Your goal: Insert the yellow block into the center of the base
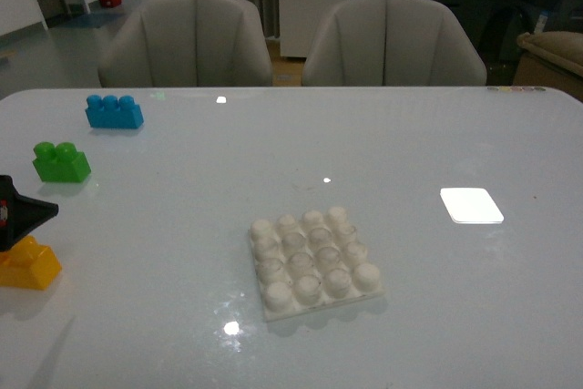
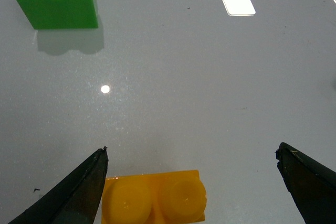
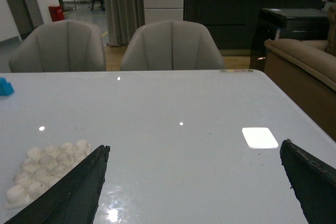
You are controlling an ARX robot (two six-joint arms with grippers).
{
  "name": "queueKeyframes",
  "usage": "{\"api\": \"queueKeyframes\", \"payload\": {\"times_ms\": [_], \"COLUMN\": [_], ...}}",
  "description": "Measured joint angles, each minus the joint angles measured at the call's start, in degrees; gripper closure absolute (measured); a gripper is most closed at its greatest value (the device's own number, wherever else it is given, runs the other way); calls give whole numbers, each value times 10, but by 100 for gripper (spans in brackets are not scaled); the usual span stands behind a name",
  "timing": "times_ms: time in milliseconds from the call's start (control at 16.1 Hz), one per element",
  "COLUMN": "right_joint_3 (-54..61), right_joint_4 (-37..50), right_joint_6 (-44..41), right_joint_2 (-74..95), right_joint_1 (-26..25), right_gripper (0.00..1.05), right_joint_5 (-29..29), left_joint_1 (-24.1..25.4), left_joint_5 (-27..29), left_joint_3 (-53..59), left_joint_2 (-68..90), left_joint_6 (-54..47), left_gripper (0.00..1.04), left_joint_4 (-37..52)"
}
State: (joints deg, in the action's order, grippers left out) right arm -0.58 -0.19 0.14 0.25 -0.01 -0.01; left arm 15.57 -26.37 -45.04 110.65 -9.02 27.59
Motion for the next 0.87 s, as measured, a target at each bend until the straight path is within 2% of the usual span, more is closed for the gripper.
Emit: {"api": "queueKeyframes", "payload": {"times_ms": [310,497,869], "right_joint_3": [0,0,0], "right_joint_4": [0,0,0], "right_joint_6": [0,0,0], "right_joint_2": [0,0,0], "right_joint_1": [0,0,0], "right_gripper": [6,6,6], "right_joint_5": [0,0,0], "left_joint_1": [12,11,10], "left_joint_5": [-20,7,14], "left_joint_3": [11,16,30], "left_joint_2": [7,35,52], "left_joint_6": [-3,-15,-17], "left_gripper": [7,7,7], "left_joint_4": [13,42,70]}}
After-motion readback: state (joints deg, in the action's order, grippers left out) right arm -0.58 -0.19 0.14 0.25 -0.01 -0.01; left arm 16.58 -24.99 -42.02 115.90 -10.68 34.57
